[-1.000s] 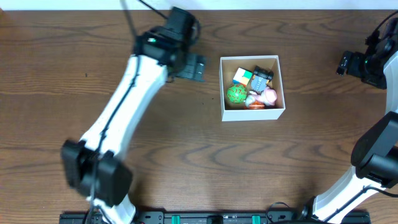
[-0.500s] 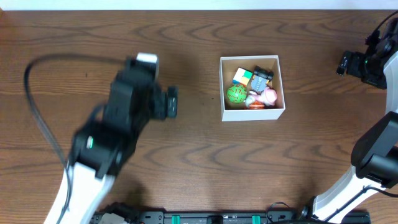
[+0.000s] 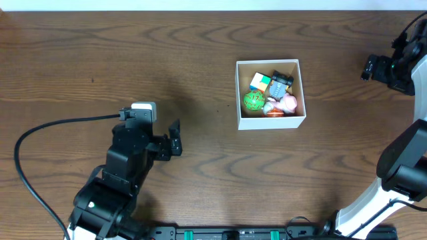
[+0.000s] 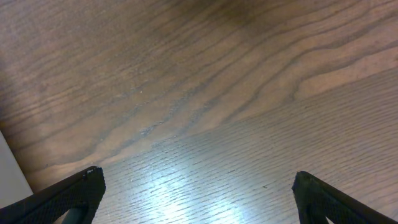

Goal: Pack container

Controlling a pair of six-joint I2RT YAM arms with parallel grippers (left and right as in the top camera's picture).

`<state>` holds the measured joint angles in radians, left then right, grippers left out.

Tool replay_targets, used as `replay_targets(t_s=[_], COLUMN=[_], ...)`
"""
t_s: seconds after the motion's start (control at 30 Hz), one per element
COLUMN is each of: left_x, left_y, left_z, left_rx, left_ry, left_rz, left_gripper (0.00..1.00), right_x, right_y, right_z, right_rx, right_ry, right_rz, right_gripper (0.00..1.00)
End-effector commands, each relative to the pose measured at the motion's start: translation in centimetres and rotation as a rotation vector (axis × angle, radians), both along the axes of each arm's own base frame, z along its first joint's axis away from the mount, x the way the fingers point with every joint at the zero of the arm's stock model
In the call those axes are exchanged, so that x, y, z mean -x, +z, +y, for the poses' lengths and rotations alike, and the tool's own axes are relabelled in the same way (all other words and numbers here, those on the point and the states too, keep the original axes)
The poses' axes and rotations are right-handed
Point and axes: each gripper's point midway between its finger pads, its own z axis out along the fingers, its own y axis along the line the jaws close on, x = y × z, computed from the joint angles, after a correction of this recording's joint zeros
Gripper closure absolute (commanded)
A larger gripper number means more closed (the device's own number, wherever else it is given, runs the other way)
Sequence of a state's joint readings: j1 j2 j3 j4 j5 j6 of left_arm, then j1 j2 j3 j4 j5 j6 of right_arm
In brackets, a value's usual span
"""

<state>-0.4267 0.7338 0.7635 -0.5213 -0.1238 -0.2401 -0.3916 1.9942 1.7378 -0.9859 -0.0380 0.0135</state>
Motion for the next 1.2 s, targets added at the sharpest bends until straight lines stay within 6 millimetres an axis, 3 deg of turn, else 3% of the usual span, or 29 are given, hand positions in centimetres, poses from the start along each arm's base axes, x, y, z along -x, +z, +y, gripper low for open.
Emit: replay_targets(t_s=[0.0, 0.3, 0.5, 0.67, 0.87, 1.17], left_x=[-0.2, -0.3, -0.7, -0.6, -1.2, -0.2], left_y=[0.0, -0.1, -1.9, -2.1, -0.8, -2.6], left_z=[0.2, 0.1, 0.0, 0.1, -1.4, 0.6], left_rx=[0.002, 0.013, -0.038, -0.056, -0.035, 0.02], left_ry=[0.019, 0.026, 0.01, -0.008, -0.213, -0.209], left_rz=[-0.001, 0.005, 0.054, 0.033, -0.204, -0.485], left_gripper=[0.02, 0.02, 0.02, 0.02, 0.02, 0.02], right_x=[0.1, 0.1, 0.1, 0.1, 0.1, 0.1], right_y=[-0.3, -0.3, -0.3, -0.3, -0.3, -0.3], right_z=[-0.2, -0.2, -0.2, -0.2, -0.2, -0.2], right_rx=[-0.003, -0.003, -0.003, -0.003, -0.003, -0.003], right_ry=[0.005, 0.005, 0.005, 0.005, 0.005, 0.005], right_rz=[0.007, 0.007, 0.007, 0.007, 0.007, 0.007], right_gripper=[0.01, 0.01, 0.01, 0.01, 0.01, 0.01])
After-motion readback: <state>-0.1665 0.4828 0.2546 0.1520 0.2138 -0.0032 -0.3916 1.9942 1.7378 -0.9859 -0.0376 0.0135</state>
